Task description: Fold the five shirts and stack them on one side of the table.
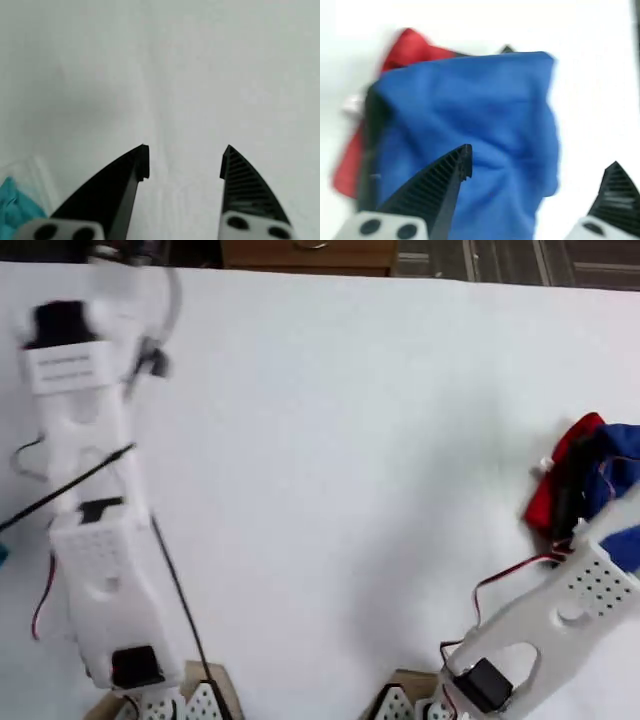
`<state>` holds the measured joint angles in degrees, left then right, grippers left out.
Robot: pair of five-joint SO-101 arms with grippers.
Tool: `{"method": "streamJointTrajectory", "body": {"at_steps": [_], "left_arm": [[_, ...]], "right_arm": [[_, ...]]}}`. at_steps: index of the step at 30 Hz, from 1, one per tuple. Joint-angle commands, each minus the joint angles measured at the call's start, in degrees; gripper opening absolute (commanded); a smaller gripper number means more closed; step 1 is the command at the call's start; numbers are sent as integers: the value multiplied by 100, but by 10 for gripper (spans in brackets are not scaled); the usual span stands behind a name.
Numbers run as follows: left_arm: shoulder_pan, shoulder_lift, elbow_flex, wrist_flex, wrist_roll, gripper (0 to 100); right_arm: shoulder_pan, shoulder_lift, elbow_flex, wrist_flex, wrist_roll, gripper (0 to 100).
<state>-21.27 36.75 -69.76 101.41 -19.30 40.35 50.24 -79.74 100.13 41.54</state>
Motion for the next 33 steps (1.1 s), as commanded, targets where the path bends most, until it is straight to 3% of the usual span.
{"method": "streamJointTrajectory", "body": {"at_steps": [1, 5, 10, 16, 19, 23, 33], "left_arm": [[-941, -809, 251, 97, -18, 254], [-1873, -1547, 1596, 97, -316, 254], [-3147, -2444, 3143, -132, -712, 254], [-4941, -2796, 4075, -2031, -1881, 255], [-5538, -2505, 4462, -2884, -2655, 255], [-5943, -1749, 4321, -3297, -3341, 255], [-5626, 695, 2290, -3262, -3807, 253]], "right_arm": [[-338, -743, 325, 145, -88, 394], [-884, -1815, 1688, 145, -88, 394], [-1815, -3996, 4554, 136, -70, 394], [-2853, -7020, 7640, 119, -53, 394], [-2835, -8286, 8510, 119, 255, 394], [-2501, -9534, 9512, 119, 932, 394], [-1156, -11213, 11165, 119, 1969, 394]]}}
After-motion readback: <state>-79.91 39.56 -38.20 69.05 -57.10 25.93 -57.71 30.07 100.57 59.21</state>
